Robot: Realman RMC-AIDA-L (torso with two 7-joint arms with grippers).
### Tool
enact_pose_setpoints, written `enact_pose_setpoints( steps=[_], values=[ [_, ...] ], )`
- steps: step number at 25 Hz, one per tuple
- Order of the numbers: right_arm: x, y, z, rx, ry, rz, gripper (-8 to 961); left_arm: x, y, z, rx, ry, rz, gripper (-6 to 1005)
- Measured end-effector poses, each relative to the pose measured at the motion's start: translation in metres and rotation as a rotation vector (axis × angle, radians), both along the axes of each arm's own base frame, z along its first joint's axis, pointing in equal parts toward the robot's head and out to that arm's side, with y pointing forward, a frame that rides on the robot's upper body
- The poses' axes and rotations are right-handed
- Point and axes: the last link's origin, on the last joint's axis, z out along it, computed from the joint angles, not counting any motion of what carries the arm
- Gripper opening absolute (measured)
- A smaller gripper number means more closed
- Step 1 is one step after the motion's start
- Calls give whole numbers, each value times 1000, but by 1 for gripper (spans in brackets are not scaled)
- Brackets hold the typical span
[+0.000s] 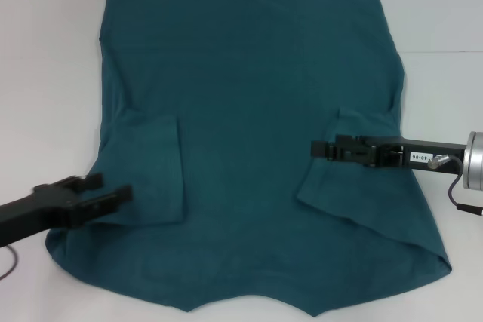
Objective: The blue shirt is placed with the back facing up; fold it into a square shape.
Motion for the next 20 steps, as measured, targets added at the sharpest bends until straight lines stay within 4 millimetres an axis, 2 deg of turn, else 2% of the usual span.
enact_pose_setpoints(
  steps=[5,9,20],
  values=[
    [-2,2,0,2,3,-1,931,-16,-7,12,26,-3,88,833],
    [-2,3,0,3,2,-1,931,-26,-10,14,15,15,147,833],
    [-2,3,2,3,-3,0,931,-37,-14,14,20,49,201,833]
  ],
)
